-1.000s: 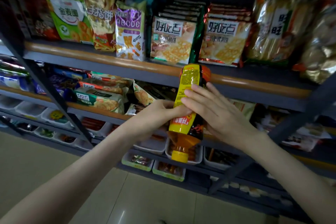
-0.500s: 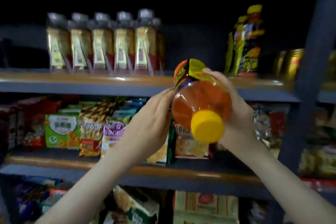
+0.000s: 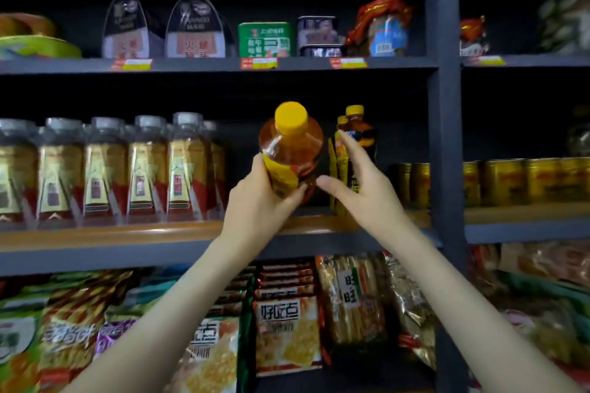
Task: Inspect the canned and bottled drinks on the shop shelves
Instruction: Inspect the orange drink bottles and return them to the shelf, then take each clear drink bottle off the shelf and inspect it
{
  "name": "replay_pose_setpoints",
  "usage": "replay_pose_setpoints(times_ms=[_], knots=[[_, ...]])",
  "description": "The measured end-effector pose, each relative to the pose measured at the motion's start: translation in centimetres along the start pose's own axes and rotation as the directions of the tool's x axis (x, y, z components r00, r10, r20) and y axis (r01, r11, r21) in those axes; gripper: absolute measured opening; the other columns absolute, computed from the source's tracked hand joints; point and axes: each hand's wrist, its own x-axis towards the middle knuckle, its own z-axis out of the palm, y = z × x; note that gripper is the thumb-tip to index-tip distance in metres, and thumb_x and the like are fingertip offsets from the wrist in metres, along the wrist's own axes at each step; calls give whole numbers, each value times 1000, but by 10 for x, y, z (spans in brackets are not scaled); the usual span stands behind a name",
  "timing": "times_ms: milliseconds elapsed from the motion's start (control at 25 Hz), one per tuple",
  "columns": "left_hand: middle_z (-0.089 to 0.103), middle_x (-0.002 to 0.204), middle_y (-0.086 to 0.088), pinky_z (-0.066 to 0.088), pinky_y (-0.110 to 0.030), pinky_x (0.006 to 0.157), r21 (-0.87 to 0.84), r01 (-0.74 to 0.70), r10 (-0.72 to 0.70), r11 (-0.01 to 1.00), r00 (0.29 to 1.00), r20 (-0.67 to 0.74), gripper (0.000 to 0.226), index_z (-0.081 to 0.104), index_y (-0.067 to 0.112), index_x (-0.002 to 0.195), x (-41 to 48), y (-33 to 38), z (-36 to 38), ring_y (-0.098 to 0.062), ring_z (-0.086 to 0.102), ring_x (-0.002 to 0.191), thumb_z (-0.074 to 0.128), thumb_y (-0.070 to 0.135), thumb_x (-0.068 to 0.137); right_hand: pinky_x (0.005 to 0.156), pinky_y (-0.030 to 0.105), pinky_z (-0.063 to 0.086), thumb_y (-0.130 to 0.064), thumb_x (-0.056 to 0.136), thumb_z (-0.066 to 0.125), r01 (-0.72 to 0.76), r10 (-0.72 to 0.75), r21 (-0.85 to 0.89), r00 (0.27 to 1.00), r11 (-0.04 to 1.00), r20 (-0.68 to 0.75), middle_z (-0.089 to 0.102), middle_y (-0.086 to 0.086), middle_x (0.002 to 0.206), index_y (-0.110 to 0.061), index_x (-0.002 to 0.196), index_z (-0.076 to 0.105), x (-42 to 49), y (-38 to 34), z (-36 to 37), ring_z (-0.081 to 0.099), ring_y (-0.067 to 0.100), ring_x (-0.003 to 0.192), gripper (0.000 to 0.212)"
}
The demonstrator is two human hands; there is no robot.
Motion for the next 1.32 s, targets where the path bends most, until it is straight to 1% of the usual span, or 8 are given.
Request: replay_pose_setpoints(times_ms=[160, 320, 560, 680, 800, 920, 1080, 1320], knots=[[67, 78, 9, 50, -26, 67, 67, 146, -156, 987, 966, 204, 38, 57, 23, 98, 27, -2, 8, -13, 67, 75, 75, 48, 76, 103, 37, 38, -29, 89, 66, -190, 154, -293, 978, 937, -140, 31, 7, 153, -31, 153, 1, 17, 30, -21, 42, 26, 133, 91], [70, 84, 5, 54, -32, 76, 36, 260, -257, 965, 912, 319, 36, 63, 20, 94, 48, 3, 28, -12, 66, 81, 77, 47, 74, 71, 33, 49, -30, 89, 66, -229, 222, -436, 973, 870, -67, 60, 16, 115, -35, 149, -17, 20, 41, -22, 60, 26, 81, 102], [68, 108, -2, 58, -37, 83, -131, 509, -368, 851, 756, 542, 42, 54, 23, 114, 62, -6, 38, -17, 68, 96, 77, 32, 80, 67, 30, 46, -30, 93, 60, -184, 189, -477, 981, 860, -37, 57, 2, 84, -33, 149, -21, 19, 44, -27, 54, 14, 65, 98], [63, 123, 0, 55, -33, 88, -23, 478, -356, 878, 685, 635, 60, 48, 24, 137, 69, -3, 25, -17, 64, 106, 72, 37, 83, 64, 30, 47, -32, 94, 59, -182, 190, -478, 981, 859, -32, 57, 1, 82, -34, 148, -23, 19, 44, -29, 52, 11, 60, 98], [51, 141, -4, 45, -31, 98, 210, 263, -335, 942, 795, 505, 76, 34, 23, 148, 58, -1, 22, -20, 55, 121, 62, 55, 85, 73, 33, 52, -36, 95, 54, -187, 174, -471, 982, 862, -71, 53, 13, 127, -37, 146, -25, 14, 42, -21, 62, 20, 89, 94], [50, 143, -7, 42, -32, 98, 296, 84, -184, 952, 925, 332, 65, 33, 20, 148, 34, -14, 8, -21, 52, 124, 50, 51, 94, 114, 43, 28, -34, 94, 56, -28, -66, -524, 985, 851, -159, 10, 11, 160, -40, 145, -24, -1, 35, 0, 17, 28, 146, 95], [48, 140, -20, 38, -46, 106, 549, -113, 173, 828, 983, -57, 41, 50, 8, 138, 5, -75, -44, -36, 44, 130, 48, 20, 99, 115, 30, 18, -28, 95, 56, 218, -266, -405, 962, 888, -67, 7, -4, 161, -46, 146, -16, -7, 2, 60, 6, 14, 148, 91], [46, 142, -24, 37, -52, 106, 637, -125, 140, 761, 990, 27, 51, 37, 13, 148, -7, -145, -101, -42, 44, 130, 29, 25, 99, 107, 37, 37, -41, 94, 54, 112, -86, -220, 989, 969, 123, 14, 3, 160, -50, 143, -22, 32, -54, 170, 32, 25, 140, 90]])
